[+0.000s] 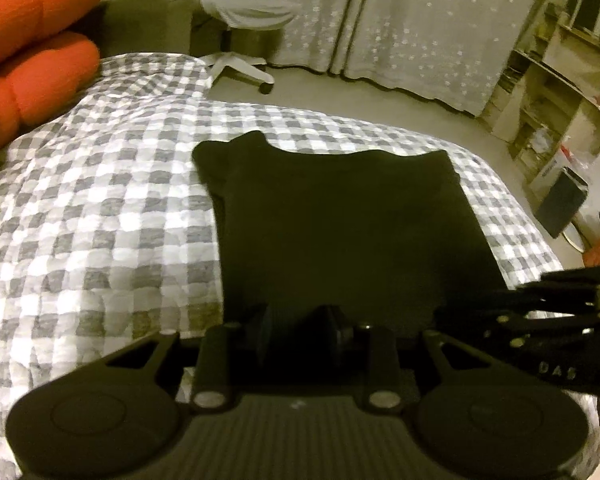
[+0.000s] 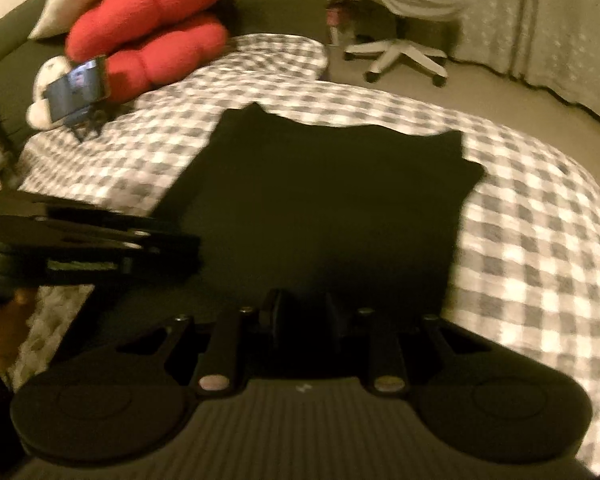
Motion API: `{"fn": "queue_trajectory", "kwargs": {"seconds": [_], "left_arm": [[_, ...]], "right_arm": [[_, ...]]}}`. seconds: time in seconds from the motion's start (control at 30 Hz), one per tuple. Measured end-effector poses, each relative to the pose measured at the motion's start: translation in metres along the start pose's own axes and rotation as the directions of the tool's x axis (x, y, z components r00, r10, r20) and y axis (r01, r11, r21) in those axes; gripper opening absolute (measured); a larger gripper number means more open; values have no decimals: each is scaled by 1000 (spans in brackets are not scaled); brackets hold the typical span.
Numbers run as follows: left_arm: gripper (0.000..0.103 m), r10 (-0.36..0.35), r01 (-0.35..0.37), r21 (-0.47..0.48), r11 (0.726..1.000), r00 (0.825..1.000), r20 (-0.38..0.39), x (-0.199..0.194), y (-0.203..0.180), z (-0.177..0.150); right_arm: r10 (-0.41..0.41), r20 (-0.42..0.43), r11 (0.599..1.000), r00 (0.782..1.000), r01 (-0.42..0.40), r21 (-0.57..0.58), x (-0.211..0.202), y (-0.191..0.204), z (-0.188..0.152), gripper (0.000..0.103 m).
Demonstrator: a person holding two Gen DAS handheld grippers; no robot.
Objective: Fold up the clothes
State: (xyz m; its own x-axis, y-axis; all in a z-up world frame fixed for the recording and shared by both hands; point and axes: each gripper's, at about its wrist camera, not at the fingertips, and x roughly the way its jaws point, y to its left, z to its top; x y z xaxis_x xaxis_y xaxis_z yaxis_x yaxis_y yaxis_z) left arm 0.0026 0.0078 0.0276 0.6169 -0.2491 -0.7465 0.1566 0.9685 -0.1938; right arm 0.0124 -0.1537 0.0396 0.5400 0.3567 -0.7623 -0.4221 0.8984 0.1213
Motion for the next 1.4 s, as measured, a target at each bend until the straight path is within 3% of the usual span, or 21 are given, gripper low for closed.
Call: {"fn": "queue_trajectory", "kwargs": {"seconds": [0.43,0.8,0.9,1.03,1.17,1.3,1.4], "left_arm": [[30,-6,3,-95,995,1000,-28,-9,20,-3],[30,62,-67,-111,992,997,-44,-15,25,-10],[30,69,-73,-103,992,997,-41,-15,24,-11],[30,78,-82,-101,992,996,-46,-15,23,-10],[30,75,-81,-120,989,996,-54,-16,26,-9],[31,101,-105,-85,991,994,-49,-18,21,-12],[33,117,-120,-57,991,992,-46,-17,16,-13]], "right_arm": [[-47,-12,996,999,48,81,-13,-32,-10,30],[-91,-7,994,996,91,58,-16,-27,-10,31],[-156,36,986,987,158,-56,-23,-8,-12,38],[-57,63,989,996,65,-134,-31,14,-21,38],[-3,75,967,997,22,-253,-39,35,-29,43],[-10,95,895,995,51,-442,-43,60,-49,51],[56,77,831,995,-4,-556,-47,75,-65,52]]}}
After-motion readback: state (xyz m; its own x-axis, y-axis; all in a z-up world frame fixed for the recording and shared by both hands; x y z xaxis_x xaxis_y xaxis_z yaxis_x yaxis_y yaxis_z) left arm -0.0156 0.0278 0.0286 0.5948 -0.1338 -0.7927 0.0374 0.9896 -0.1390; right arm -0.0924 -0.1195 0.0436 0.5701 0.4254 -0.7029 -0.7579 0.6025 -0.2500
